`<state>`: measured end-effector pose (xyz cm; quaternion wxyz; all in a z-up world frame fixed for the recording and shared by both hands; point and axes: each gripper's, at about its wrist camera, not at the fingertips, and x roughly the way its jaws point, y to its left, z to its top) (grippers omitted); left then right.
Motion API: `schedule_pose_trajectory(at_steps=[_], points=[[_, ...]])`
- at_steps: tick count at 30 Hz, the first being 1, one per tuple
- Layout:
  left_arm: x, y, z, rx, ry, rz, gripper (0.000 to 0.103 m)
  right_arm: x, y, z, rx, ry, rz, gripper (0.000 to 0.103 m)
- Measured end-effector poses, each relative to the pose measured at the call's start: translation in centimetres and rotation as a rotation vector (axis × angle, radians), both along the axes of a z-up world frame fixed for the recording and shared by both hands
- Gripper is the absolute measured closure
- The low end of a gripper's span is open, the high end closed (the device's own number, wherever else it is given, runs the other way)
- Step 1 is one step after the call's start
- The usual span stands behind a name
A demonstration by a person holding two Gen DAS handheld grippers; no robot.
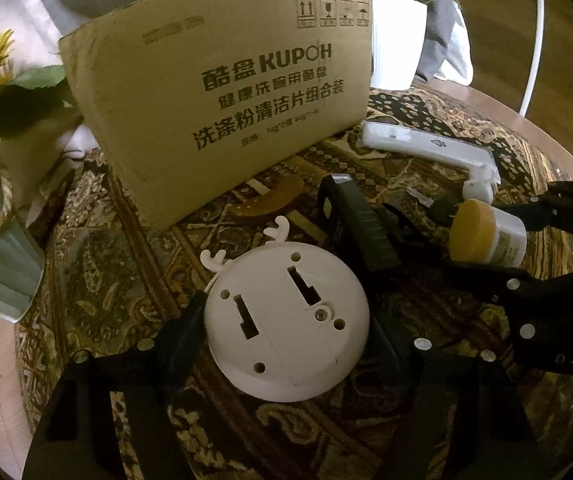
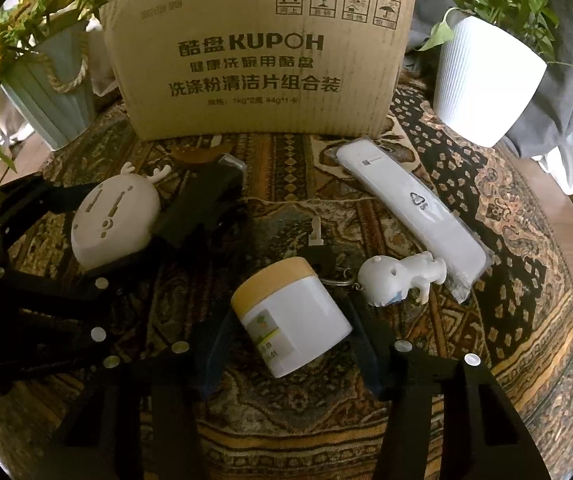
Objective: Organize rigid objects
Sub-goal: 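Grasp the white antlered disc with the left tool while the right tool grasps the yellow-lidded white jar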
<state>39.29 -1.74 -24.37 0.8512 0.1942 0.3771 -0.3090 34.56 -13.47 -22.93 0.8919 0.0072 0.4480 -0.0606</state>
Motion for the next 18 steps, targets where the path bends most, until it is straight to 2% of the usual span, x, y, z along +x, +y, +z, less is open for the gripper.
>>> schedule_pose_trajectory(at_steps=[18], points=[[-2.8, 1.6, 4.6, -0.032, -0.034, 0.212, 0.029, -2.4, -0.5, 2.4, 0.019, -0.099, 0.032, 0.048]])
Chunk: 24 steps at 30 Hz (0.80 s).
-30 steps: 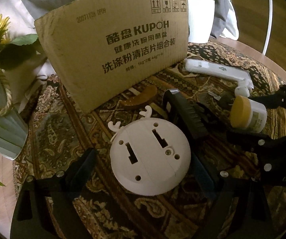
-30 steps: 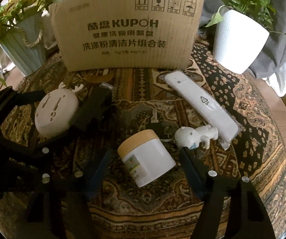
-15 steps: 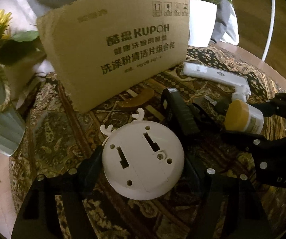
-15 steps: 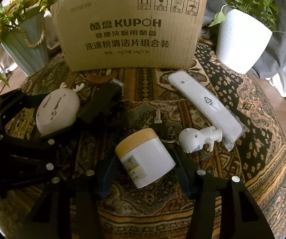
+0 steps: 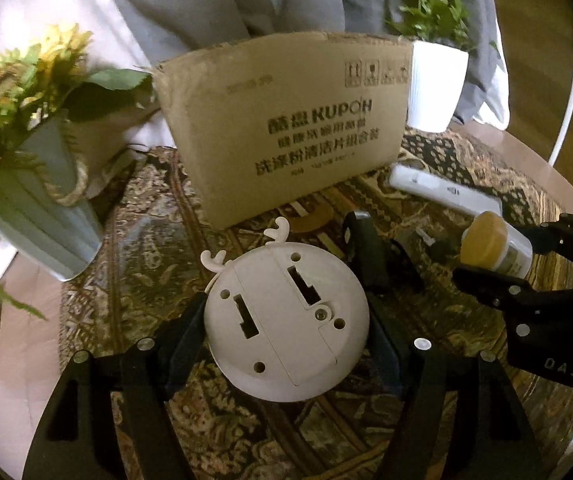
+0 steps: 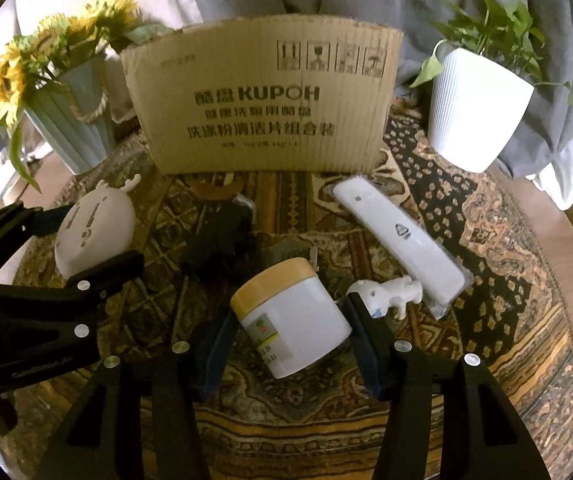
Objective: Organize rigid objects
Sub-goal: 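Grasp the white antlered disc with the left tool while the right tool grasps the yellow-lidded white jar, then carry the disc with the left tool while the right tool carries the jar over the box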
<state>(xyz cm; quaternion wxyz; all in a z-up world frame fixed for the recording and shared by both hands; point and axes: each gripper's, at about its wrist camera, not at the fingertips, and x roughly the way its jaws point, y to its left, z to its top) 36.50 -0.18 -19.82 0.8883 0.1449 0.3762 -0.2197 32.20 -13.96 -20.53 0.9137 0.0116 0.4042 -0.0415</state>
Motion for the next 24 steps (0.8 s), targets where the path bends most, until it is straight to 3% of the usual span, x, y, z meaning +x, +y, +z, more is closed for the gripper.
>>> schedule_pose_trajectory(at_steps=[24], points=[[-4.9, -0.4, 8.6, -0.072, -0.182, 0.327, 0.029, -2.1, -2.6, 8.5, -0.002, -0.224, 0.154, 0.048]])
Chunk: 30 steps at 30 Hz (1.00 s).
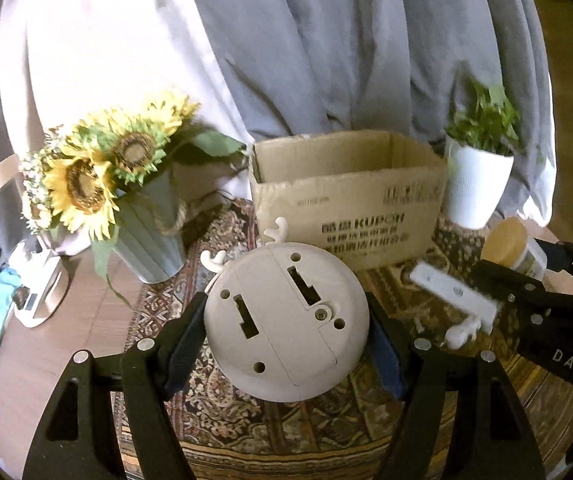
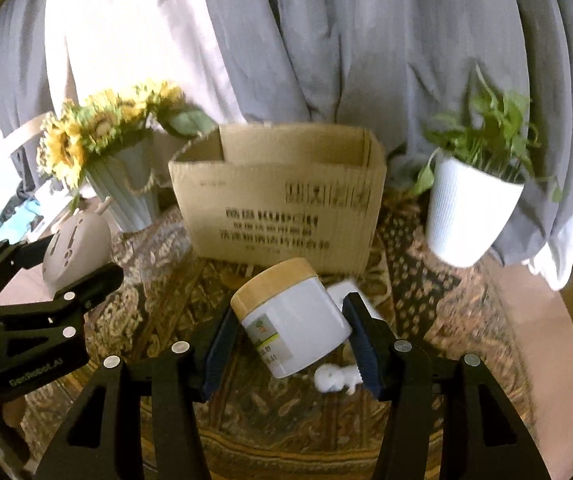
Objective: Organize rigid objects
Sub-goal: 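Carry the disc with the left tool while the right tool carries the jar over the box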
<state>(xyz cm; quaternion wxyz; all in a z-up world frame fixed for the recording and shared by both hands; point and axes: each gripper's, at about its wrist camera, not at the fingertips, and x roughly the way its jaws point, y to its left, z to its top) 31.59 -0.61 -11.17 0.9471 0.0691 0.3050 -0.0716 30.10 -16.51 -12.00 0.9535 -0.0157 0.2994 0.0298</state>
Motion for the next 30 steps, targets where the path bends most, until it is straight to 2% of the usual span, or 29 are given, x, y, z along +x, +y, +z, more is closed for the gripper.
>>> schedule_pose_trajectory(at_steps=[11, 22, 30], points=[[0.9, -1.6, 4.4, -0.021, -0.084, 0.069, 0.029, 0.8, -1.7, 4.6, -0.002, -0.104, 0.054, 0.048], [3.9, -2.9, 8.5, -0.02, -0.127, 0.068, 0.029, 3.5, -2.8, 8.9, 0.012, -0.195, 0.089, 0.048], [7.3, -3.5, 10.0, -0.01, -0.127, 0.056, 0.029, 6.7, -3.3, 10.7, 0.032, -0.197, 0.115, 0.048]])
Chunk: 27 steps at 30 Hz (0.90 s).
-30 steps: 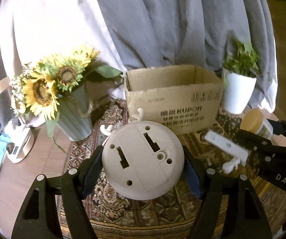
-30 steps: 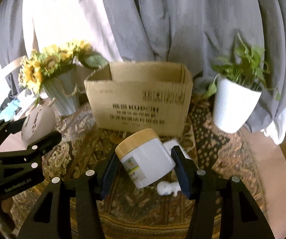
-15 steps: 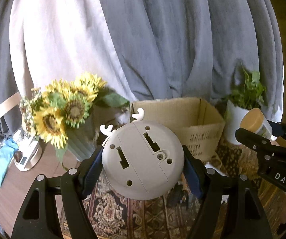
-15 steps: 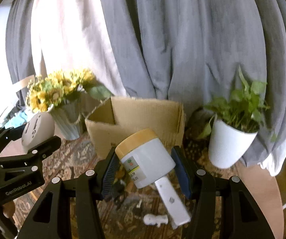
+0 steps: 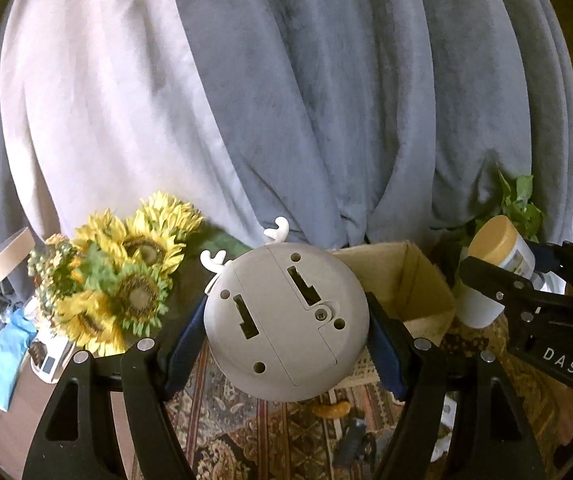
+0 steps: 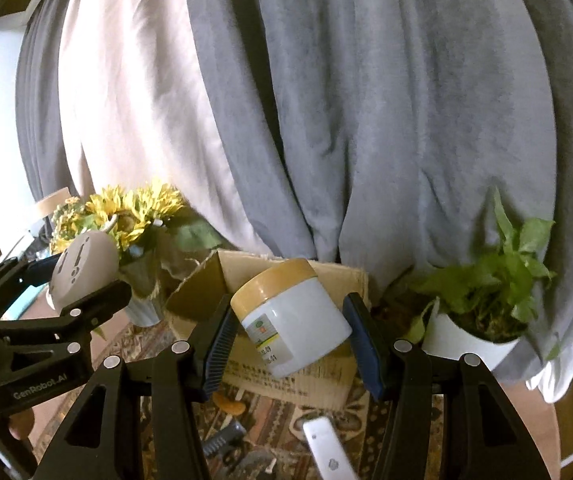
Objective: Organize rigid objects
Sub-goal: 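Carry the disc with the left tool while the right tool carries the jar over the box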
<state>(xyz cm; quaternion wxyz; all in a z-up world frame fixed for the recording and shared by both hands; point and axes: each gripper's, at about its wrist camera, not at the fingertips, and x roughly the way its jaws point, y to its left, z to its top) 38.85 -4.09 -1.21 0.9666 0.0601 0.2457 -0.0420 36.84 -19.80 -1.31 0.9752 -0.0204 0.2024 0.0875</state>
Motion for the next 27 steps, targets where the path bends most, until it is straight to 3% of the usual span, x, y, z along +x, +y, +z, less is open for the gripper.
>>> schedule_pose_trajectory(at_steps=[12, 27], points=[[6.8, 0.2, -0.6, 0.008, 0.106, -0.044, 0.029, 6.7, -0.9, -0.2, -0.002, 0.107, 0.019, 0.048], [14.3, -1.0, -4.4, 0.001, 0.329, -0.112, 0.029, 13.9, -1.2, -2.7, -0.033, 0.293, 0.041, 0.048]])
